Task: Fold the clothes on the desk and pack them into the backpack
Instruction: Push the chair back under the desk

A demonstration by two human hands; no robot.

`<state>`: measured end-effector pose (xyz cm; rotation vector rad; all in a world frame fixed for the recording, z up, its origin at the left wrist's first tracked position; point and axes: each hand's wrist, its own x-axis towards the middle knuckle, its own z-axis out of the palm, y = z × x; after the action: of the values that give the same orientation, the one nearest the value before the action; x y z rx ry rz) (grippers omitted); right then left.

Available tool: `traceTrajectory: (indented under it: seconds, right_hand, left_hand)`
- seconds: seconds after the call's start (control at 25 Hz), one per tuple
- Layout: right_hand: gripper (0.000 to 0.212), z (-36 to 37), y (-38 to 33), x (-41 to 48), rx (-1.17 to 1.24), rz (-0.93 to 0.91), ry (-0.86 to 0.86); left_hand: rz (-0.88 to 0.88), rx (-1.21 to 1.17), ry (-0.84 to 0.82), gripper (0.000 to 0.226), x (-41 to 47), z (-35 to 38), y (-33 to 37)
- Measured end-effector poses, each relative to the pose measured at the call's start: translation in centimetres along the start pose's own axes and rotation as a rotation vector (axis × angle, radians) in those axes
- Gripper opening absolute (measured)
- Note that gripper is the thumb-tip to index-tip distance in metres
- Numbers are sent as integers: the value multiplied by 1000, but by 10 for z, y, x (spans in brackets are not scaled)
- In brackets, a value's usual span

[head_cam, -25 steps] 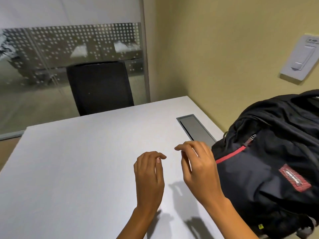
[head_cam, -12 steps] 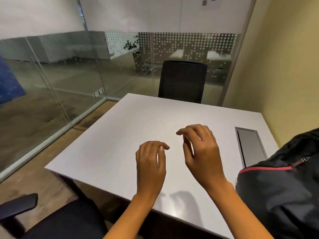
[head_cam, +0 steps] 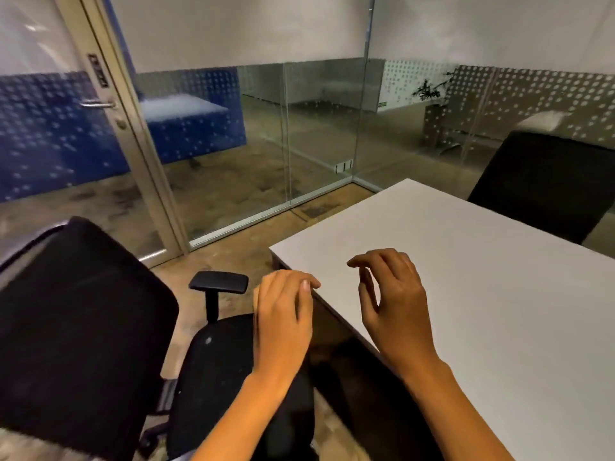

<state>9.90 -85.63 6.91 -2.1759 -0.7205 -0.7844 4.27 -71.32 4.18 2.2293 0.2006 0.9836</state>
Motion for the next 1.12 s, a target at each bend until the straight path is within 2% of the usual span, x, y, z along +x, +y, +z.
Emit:
traceTrajectory:
  seconds: [0.24, 0.44, 0.56, 0.68, 0.88, 1.12]
  right_hand:
    - [30, 102, -133, -8, 181, -115, -173]
    - [22, 183, -255, -15, 320, -228, -163]
    - [21, 219, -311, -15, 398, -268, -179]
    - [27, 249, -346, -13, 462, -290, -226]
    - [23, 302, -392, -16, 528, -309, -279]
    - [22, 368, -425, 8, 517, -292, -278]
  left_hand:
    - [-73, 175, 114, 25, -11, -156, -106]
    - [-112, 313, 186, 23, -19, -286, -191]
    - [-152, 366, 222, 24, -27, -341, -224]
    - [-171, 402, 245, 24, -34, -370, -238]
    - [-214, 456, 274, 27, -33, -411, -273]
    - [-238, 379, 253, 28, 10, -435, -329]
